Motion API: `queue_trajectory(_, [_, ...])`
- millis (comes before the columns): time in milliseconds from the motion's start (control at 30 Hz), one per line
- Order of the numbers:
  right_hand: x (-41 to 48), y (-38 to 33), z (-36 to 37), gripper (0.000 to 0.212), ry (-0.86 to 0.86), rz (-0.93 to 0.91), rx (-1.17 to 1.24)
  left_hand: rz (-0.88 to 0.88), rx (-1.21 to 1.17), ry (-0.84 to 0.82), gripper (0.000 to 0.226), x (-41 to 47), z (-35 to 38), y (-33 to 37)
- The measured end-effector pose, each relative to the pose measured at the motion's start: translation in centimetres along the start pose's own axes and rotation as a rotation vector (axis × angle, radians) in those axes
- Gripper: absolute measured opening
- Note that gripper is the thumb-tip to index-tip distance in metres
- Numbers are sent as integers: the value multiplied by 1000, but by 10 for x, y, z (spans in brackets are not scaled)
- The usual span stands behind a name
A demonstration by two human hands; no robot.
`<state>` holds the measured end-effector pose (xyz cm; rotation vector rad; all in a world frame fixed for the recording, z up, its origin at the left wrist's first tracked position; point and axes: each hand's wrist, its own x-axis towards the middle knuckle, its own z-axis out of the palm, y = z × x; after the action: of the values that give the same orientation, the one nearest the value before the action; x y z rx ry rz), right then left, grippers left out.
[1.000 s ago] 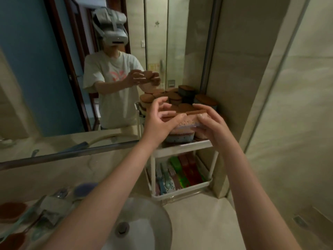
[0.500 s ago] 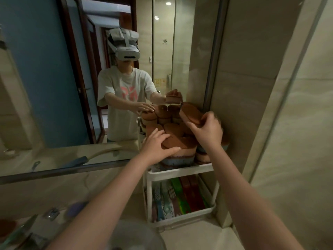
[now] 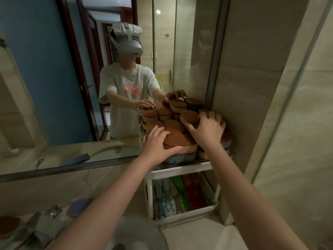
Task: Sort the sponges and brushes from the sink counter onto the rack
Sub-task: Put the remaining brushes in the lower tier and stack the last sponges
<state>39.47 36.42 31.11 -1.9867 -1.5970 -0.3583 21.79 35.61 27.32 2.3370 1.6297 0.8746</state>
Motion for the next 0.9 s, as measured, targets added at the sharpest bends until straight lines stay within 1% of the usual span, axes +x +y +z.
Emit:
queue_trajectory(133, [-18,-7,-8,56,8,-36,42,24,-115,89,71,-7,-5,-2])
queue_trajectory(233, [-40,-20,-12,46,44,-117,123,23,-208,202,66,-15,-12,-9])
queue_trajectory(333, [-63,-41,-14,39,46,-223,200,-12,-309,315,52,-28,-27,-25])
queue_trajectory(433, [-88,-71,-11,32,51,-318,244,-38,-309,368,34,-48,-42,-52])
queue_trajectory(533, [-115,-112,-1,27,-26,-406,311,-100,-296,402,27,-75,-56,-90])
queue_trajectory(600, [-134,-142,13,27,-93,-465,367,-157,-285,404,24,-97,-66,-121])
queue_trajectory(667, [-155,-174,29,27,-204,-501,407,-209,-263,413,20,-123,-76,-155])
queue_trajectory(800, [-199,-234,62,23,-522,-485,533,-390,-259,408,19,-183,-98,-223])
queue_trajectory(900, [-235,-274,87,17,-756,-527,602,-568,-241,363,23,-234,-110,-280])
